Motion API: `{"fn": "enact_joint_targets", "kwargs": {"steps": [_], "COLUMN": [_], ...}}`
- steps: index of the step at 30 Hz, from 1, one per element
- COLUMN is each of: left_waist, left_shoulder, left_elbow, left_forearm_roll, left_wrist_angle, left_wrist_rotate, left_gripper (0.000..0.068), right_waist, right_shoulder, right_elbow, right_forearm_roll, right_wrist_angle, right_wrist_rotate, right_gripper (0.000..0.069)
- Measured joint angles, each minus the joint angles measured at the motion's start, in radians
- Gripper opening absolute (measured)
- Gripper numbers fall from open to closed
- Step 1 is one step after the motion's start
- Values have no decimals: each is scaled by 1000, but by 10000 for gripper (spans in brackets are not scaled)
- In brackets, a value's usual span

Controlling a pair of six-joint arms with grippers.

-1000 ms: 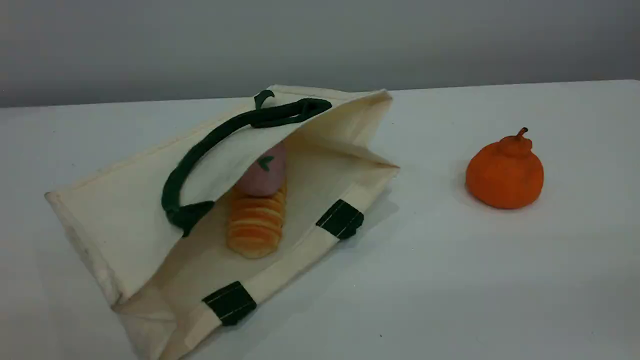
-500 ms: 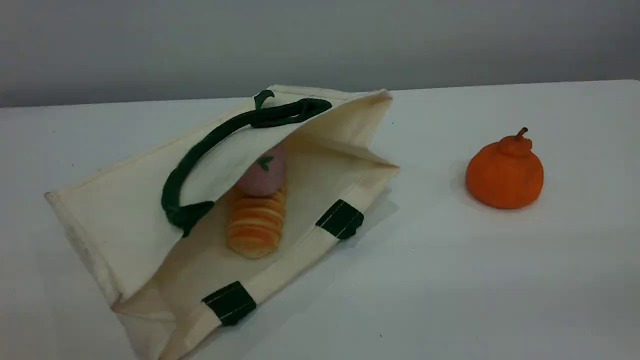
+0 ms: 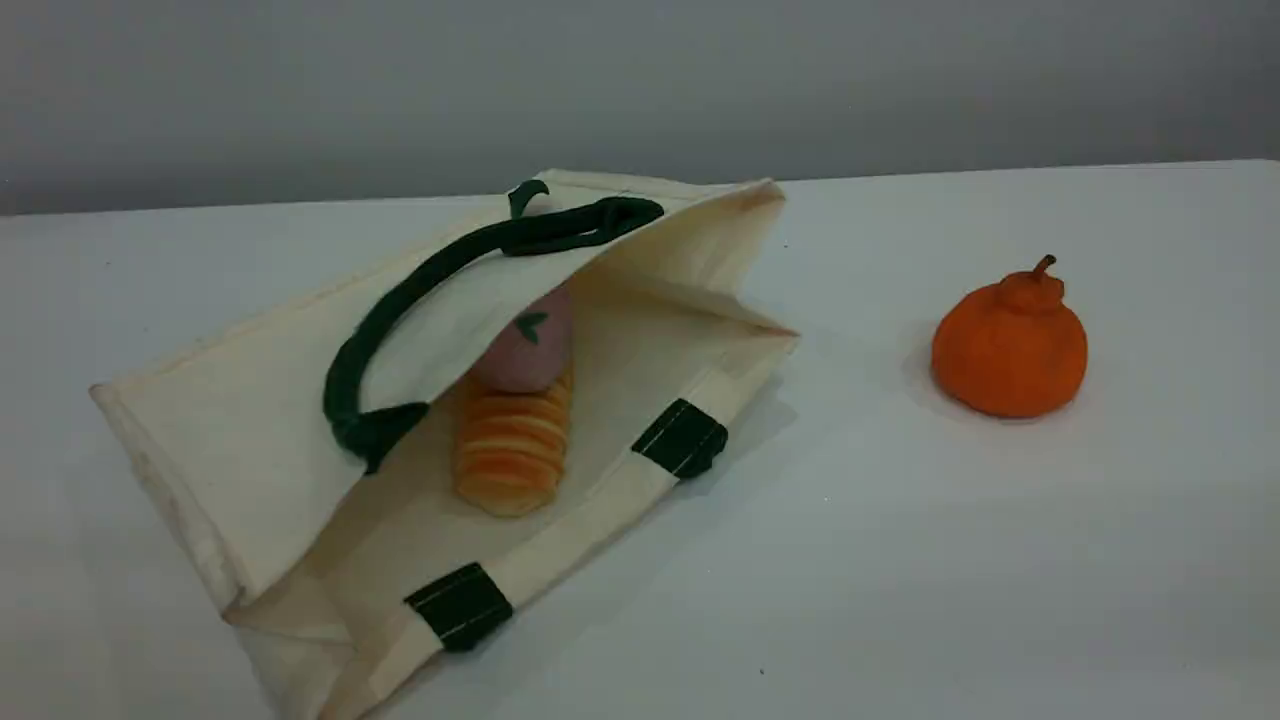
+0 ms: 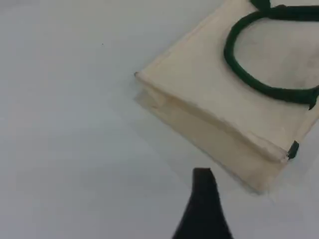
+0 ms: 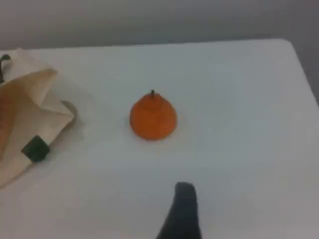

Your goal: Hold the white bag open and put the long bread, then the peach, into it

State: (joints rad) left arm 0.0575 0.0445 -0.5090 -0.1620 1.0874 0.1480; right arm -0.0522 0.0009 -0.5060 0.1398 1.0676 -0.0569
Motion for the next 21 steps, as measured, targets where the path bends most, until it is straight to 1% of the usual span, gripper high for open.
{"fn": "enact_joint_targets", "kwargs": {"steps": [5,9,14,21], "left_waist": [-22,-22,-55,-56], "left_shoulder": [0,0,0,0], "left_elbow": [0,0,0,0], "left_forearm_roll": [2,2,1,-1], "left_wrist_angle": [0,0,0,0], "left_wrist_rotate": [0,0,0,0], "left_gripper": [498,498,498,498], "right_waist": [0,0,3,4], "right_shoulder": [-3,-1,-1,-1], "right_elbow": [0,0,0,0], "right_forearm_roll": [0,0,0,0], "right_wrist_angle": [1,1,1,1], "right_wrist_rotate": [0,0,0,0], "right_gripper": [592,592,592,592]}}
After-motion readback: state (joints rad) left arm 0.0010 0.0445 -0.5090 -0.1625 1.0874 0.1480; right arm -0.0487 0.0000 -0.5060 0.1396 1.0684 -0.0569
